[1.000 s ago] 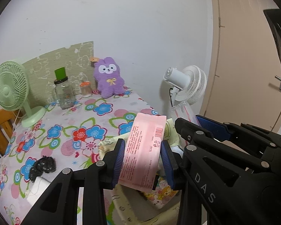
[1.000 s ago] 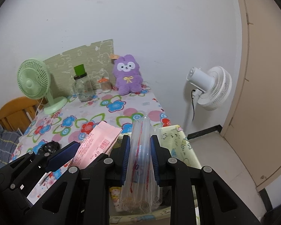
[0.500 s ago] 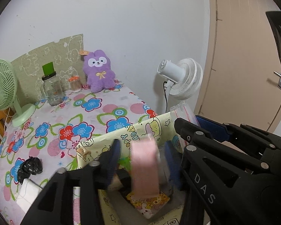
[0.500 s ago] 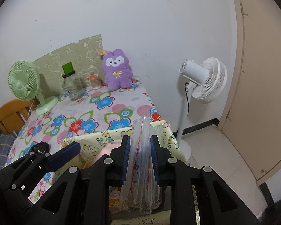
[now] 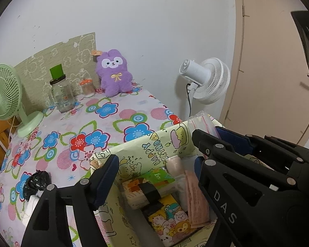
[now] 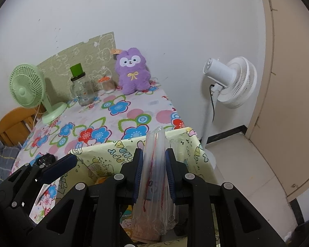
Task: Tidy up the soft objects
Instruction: 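Open right tool over box while left tool releases pink packet inside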
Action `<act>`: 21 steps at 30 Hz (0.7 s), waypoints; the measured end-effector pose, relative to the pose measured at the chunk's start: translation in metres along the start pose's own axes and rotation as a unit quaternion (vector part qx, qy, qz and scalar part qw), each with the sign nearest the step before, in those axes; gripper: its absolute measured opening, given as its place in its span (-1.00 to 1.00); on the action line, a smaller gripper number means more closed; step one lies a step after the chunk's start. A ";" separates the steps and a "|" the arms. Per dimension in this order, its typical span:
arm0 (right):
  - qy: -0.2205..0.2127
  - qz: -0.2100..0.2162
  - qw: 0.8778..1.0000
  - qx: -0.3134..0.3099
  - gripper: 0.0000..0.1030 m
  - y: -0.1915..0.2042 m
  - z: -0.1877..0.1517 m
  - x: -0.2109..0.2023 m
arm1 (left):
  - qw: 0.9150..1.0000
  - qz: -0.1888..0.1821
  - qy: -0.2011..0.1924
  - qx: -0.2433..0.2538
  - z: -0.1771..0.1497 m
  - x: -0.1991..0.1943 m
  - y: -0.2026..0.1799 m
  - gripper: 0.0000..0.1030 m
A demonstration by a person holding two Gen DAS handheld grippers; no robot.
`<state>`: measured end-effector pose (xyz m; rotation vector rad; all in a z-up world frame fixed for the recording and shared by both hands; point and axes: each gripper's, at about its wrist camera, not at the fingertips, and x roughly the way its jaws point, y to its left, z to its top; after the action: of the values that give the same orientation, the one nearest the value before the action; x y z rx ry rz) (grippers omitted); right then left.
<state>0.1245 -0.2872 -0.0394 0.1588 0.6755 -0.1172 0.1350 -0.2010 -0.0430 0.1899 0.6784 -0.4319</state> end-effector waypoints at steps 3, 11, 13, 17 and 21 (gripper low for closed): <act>0.001 0.003 1.000 -0.001 -0.46 0.001 0.000 0.001 | 1.000 0.003 0.001 0.001 0.000 0.000 0.001 0.52; -0.001 0.001 1.000 0.002 0.33 0.005 -0.002 -0.003 | 1.000 0.010 0.001 0.000 -0.002 -0.005 0.005 0.65; -0.008 0.002 1.000 0.004 0.45 0.006 -0.003 -0.006 | 1.000 0.012 -0.001 -0.002 -0.003 -0.007 0.006 0.69; -0.007 -0.001 1.000 0.002 0.55 0.009 -0.003 -0.009 | 1.000 0.015 -0.002 -0.005 -0.004 -0.010 0.008 0.72; -0.008 -0.002 1.000 0.000 0.60 0.014 -0.004 -0.013 | 1.000 0.013 -0.003 -0.008 -0.005 -0.017 0.012 0.73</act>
<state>0.1142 -0.2724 -0.0327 0.1572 0.6596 -0.1223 0.1258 -0.1830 -0.0358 0.1817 0.6725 -0.4026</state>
